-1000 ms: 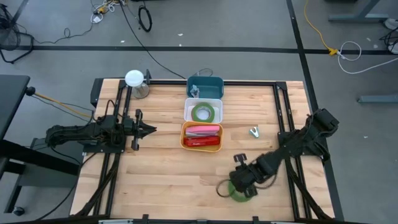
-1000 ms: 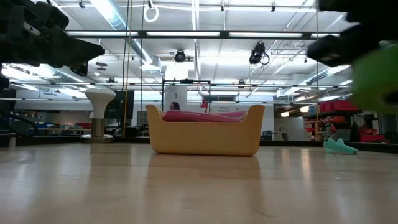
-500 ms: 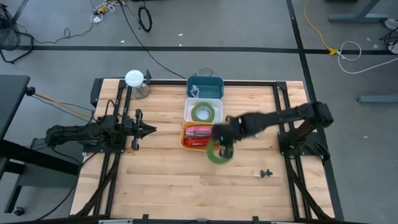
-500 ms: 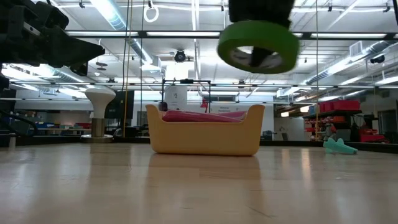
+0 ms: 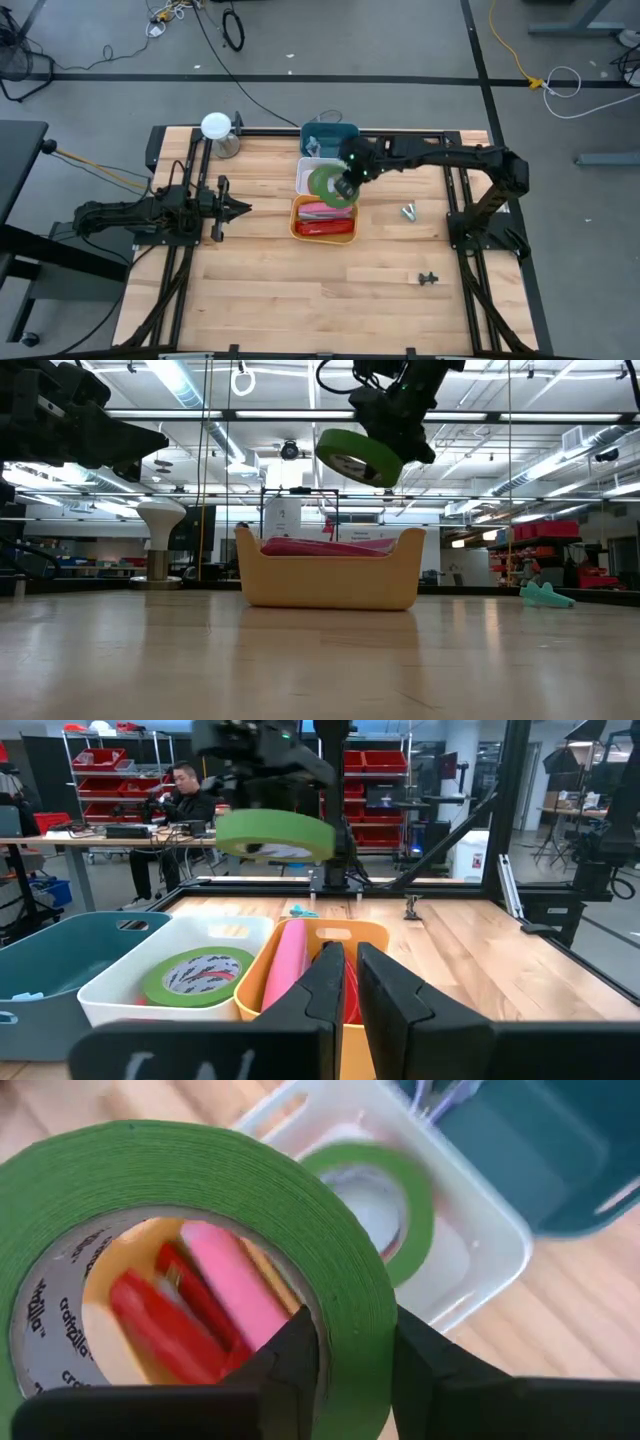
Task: Pick and place Stapler, Stapler remover, tape
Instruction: Put the green tape into the white bin
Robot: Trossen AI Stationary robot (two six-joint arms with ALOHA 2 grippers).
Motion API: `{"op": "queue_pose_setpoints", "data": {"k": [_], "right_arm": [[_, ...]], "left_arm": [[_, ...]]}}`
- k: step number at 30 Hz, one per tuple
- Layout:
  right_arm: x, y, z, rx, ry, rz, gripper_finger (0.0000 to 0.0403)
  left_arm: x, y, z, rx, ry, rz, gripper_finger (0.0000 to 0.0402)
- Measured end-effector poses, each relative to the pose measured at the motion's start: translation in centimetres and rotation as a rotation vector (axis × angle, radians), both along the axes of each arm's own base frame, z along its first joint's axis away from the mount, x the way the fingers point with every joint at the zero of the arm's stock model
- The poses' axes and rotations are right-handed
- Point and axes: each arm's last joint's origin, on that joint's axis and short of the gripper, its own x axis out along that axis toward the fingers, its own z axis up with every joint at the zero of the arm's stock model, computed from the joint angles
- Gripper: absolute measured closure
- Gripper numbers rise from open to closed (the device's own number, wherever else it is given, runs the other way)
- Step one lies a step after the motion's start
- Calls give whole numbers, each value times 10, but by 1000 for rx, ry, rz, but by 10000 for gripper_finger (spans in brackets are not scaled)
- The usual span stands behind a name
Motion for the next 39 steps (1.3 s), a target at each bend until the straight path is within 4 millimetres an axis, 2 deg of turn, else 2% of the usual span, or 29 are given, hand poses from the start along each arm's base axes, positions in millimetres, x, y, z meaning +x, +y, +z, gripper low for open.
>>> {"op": "queue_pose_setpoints", "data": {"k": [6,11,17,23,29,32,39], "right_arm": [[1,-14,5,-1,-53,-4,316],[3,-22,25,-46,-108,19,316],[1,-37,57,-86,-205,18,316],[-3,-49,68,-110,-242,40,316],[9,-59,52,-104,-220,98,316],[20,-64,35,-102,-173,127,316],[48,-72,-21,-66,-17,159,316]], "left_arm": [[0,0,0,0,0,0,365],[0,0,0,0,-1,0,365],[0,0,0,0,0,0,365],[0,0,0,0,0,0,365],[0,0,0,0,0,0,365],[0,0,0,0,0,0,365],[0,0,0,0,0,0,365]]}}
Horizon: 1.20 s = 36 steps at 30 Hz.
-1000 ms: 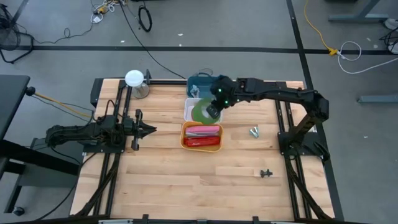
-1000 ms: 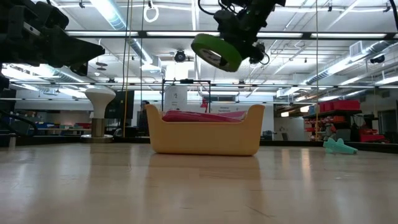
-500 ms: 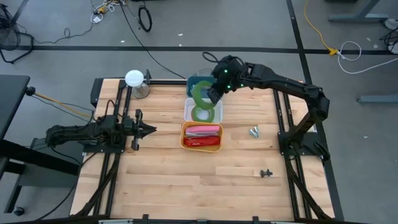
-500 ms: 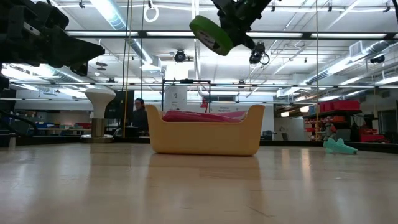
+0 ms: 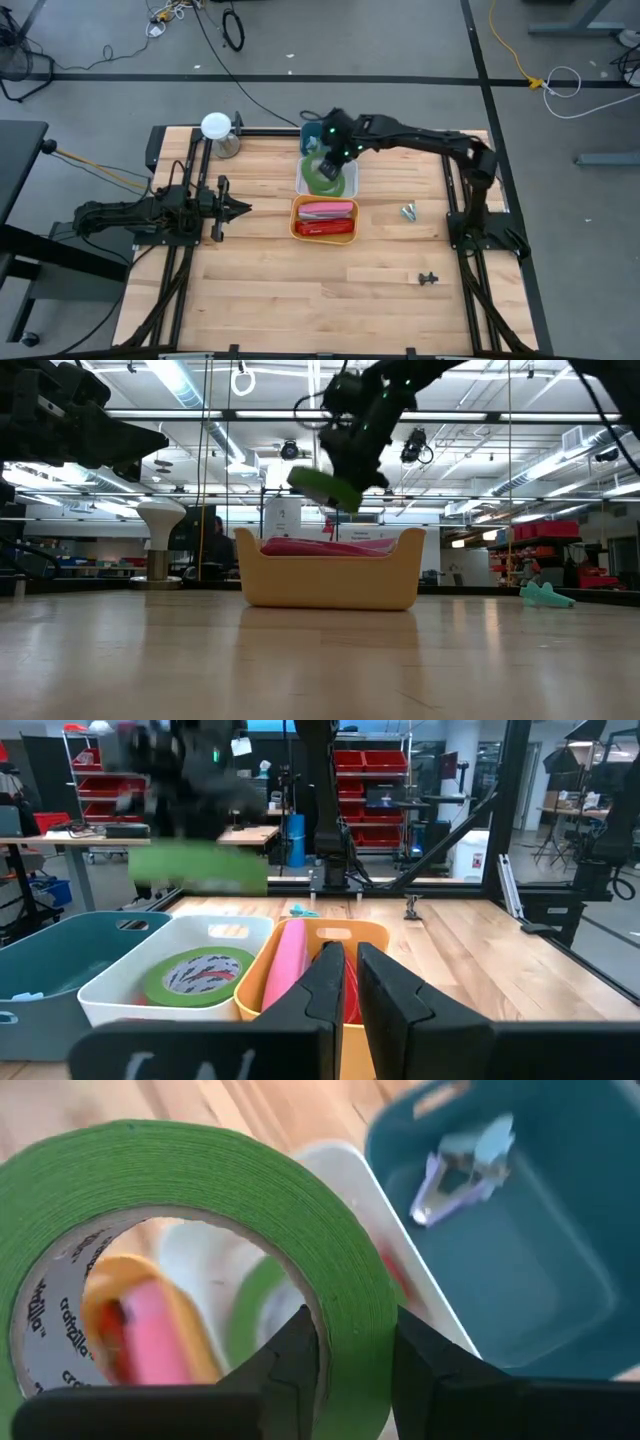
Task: Pick and place Stapler, Stapler remover, tape
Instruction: Put the green tape into the white bin, then put the light blue stapler remover into the blue bin
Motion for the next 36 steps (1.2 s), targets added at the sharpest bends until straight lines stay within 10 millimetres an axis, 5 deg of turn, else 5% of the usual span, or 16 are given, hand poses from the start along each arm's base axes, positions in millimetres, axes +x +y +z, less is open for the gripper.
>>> {"op": "queue_pose_setpoints", "data": {"k": [11,18,29,36], "right_arm": [[14,-9,-59,-8,208,-56,316],[13,-9,-60,13,216,-65,291],[14,-8,-60,21,202,-84,174],[6,-2,-36,28,162,-68,158]], "left_arm": [[0,0,0,0,0,0,365],[0,0,0,0,0,0,365],[0,0,0,0,0,0,365],[0,0,0,0,0,0,365]]}}
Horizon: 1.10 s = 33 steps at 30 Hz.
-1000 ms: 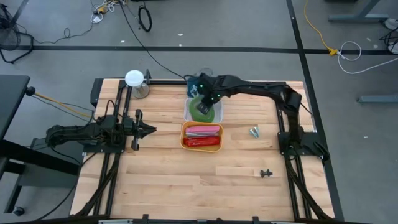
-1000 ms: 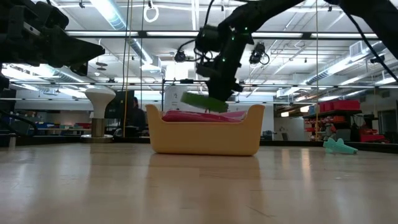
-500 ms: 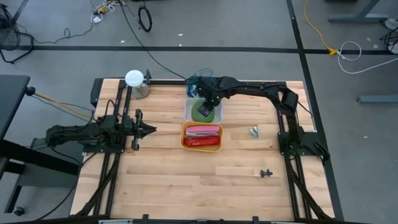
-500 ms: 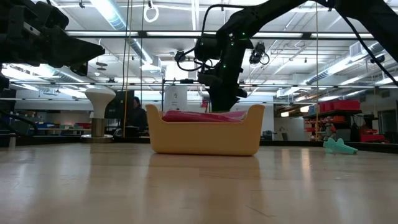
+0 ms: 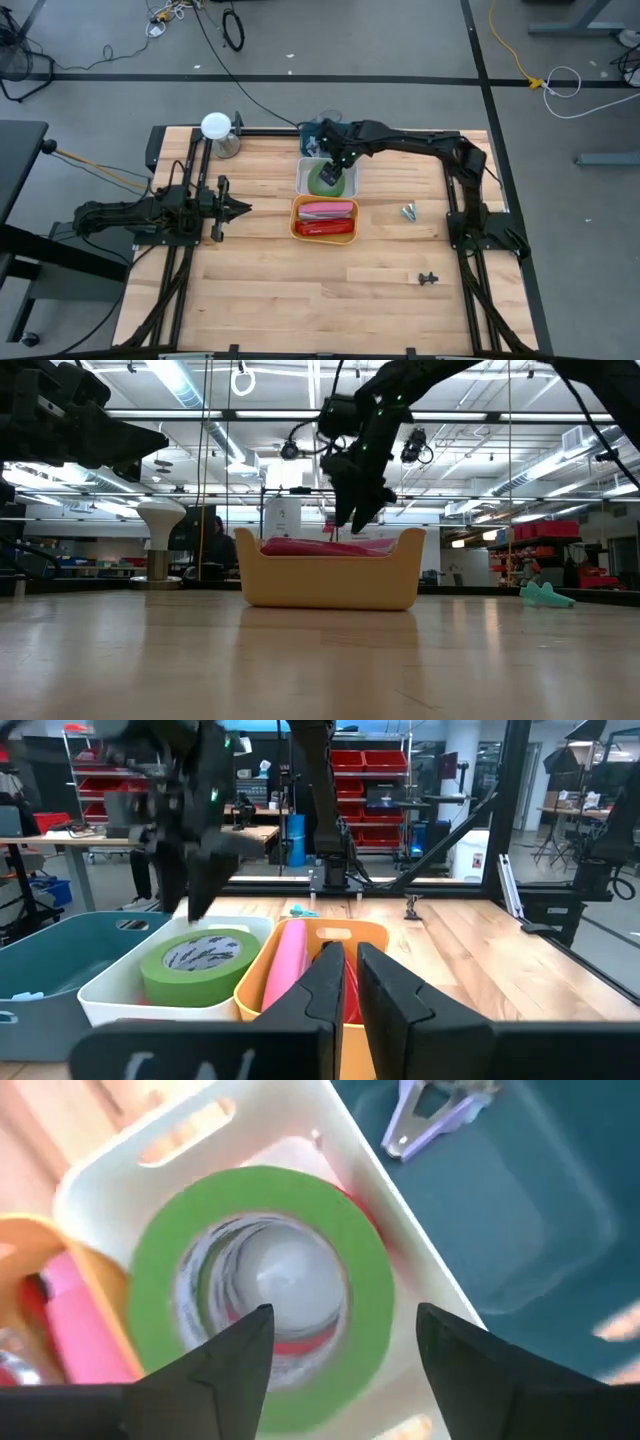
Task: Pick and place Stapler, Stapler remover, tape
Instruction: Put the light blue stapler remover into the blue bin
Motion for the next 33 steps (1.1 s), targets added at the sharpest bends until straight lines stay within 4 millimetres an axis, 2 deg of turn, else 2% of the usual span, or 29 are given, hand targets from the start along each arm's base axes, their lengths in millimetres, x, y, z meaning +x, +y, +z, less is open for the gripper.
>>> {"op": "queue_pose_setpoints", "data": {"k": [7,11,18,24,33], "right_arm": [[-21,18,38,-49,-24,7,172],[-40,32,44,-63,-13,19,179],[-84,55,34,-9,21,-58,184],[-120,78,13,63,81,-148,184],[-155,98,-13,127,249,-278,183]], "left_arm": [[0,0,0,0,0,0,365],[0,0,0,0,0,0,365],[0,0,0,0,0,0,365],[0,0,0,0,0,0,365],[0,0,0,0,0,0,365]]}}
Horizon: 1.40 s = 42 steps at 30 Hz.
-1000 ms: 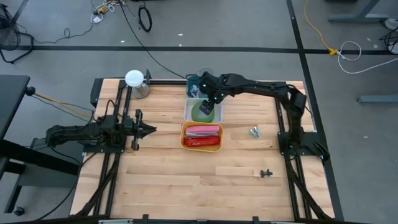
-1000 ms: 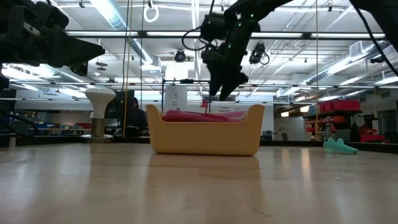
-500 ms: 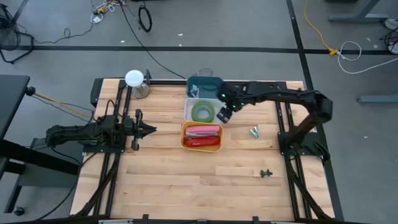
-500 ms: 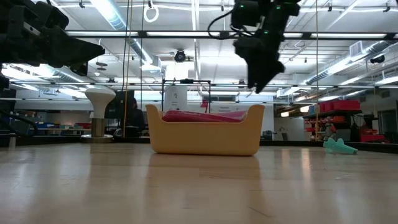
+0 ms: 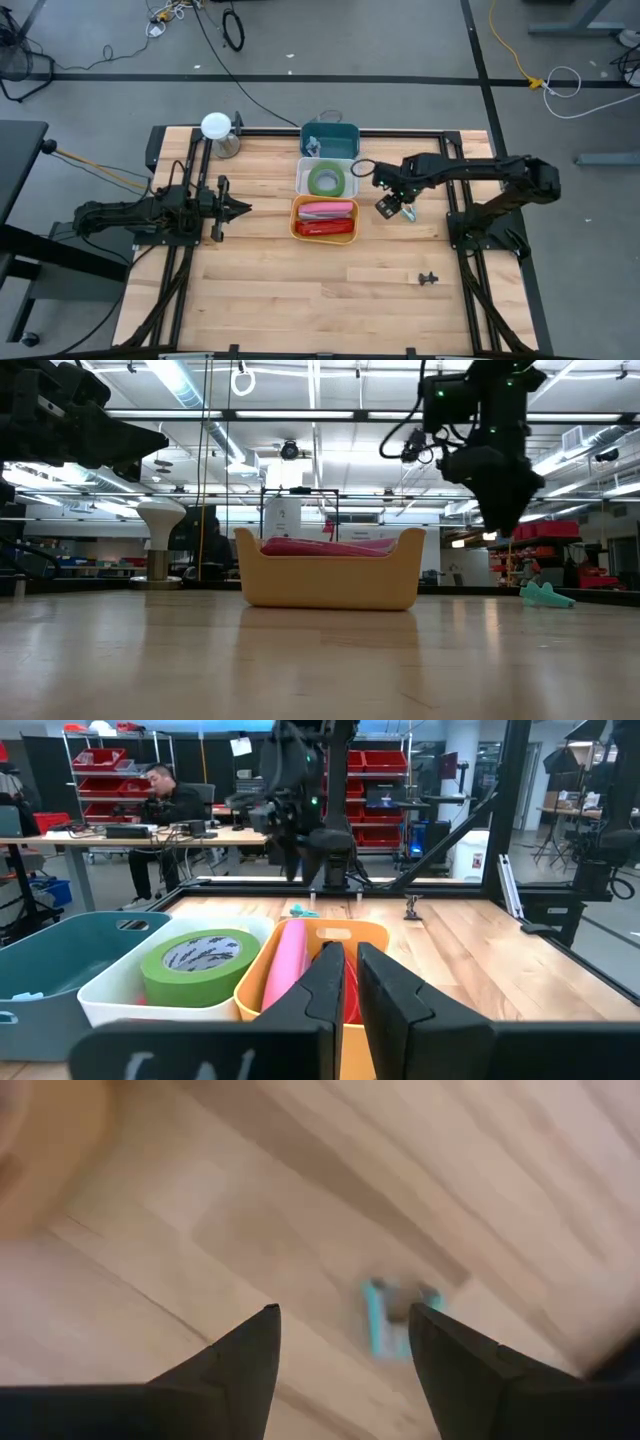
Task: Pick and place Stapler, Stapler remover, tape
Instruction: Put the light blue stapler remover into the blue bin
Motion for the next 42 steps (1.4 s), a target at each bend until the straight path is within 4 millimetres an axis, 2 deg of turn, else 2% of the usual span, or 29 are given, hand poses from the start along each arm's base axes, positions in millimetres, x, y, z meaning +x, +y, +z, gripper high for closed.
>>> {"op": "queue_pose_setpoints", "data": {"k": [6,15,26,30,42], "right_arm": [[-14,6,-14,15,113,-52,183],[-24,12,-33,24,177,-105,178],[-26,12,-46,20,144,-152,84],[-29,13,-55,20,146,-171,64],[-37,13,-80,-37,101,-225,73]], "left_arm": [[0,0,0,0,0,0,365],[0,0,0,0,0,0,365],[0,0,0,0,0,0,365],[0,0,0,0,0,0,365],[0,0,0,0,0,0,365]]}}
